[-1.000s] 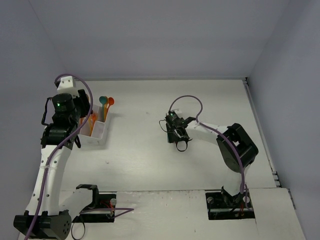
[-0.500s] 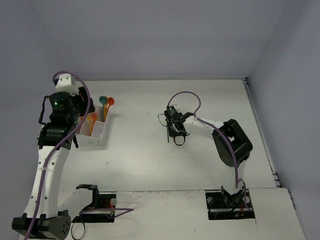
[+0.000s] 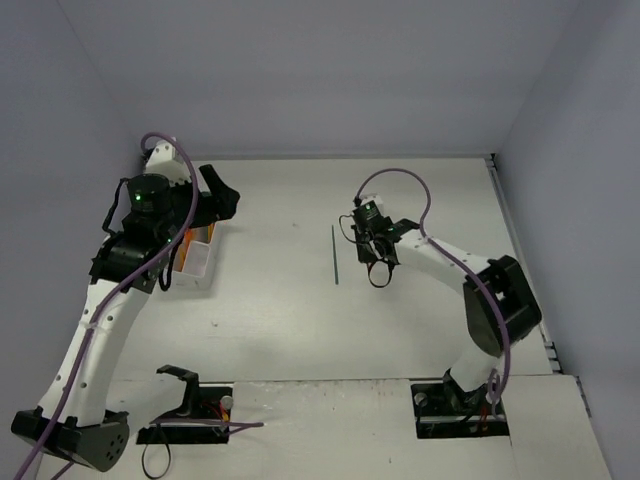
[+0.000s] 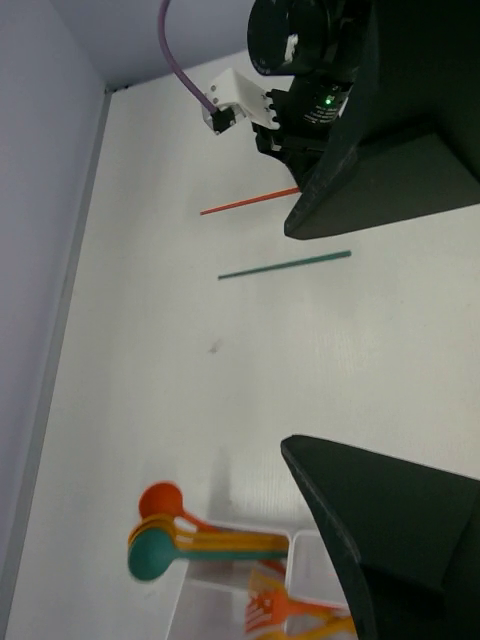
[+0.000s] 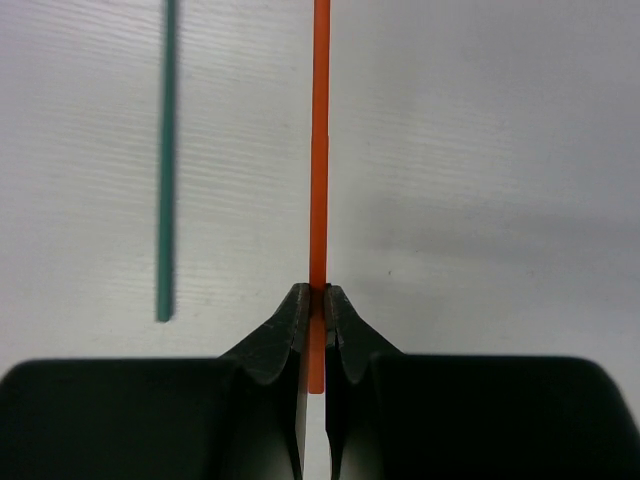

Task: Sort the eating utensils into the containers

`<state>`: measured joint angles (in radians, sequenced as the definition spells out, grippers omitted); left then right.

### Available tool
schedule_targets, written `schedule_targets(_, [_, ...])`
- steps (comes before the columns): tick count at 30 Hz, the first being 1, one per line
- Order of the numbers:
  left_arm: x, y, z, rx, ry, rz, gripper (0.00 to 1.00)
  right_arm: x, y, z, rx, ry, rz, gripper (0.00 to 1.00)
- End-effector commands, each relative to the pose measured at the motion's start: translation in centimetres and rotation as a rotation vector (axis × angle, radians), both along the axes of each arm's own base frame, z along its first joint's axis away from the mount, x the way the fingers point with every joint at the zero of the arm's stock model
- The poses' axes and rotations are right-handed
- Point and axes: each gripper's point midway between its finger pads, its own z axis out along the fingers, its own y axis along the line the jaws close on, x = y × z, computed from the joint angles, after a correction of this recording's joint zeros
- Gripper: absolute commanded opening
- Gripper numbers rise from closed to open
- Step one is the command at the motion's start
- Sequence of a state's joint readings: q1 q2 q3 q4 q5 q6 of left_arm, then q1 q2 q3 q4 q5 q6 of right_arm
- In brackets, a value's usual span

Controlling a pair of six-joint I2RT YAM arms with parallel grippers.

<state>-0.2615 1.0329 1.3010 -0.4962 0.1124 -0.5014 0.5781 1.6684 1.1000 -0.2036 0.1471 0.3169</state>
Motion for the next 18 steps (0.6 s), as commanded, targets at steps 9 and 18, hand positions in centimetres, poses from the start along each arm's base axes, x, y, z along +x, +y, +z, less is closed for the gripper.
schedule_targets(9, [0.2,-12.5,5.5,-0.239,-0.11,-0.28,0.82,-4.1,9.5,20.8,0.39,-0.455,0.434,0.0])
schedule_targets(18, [0.9,-15.8,5.1,-0.245,-0.102,-0.305,0.79,-6.0,11.5,24.5,0.507,-0.513,0.516,0.0])
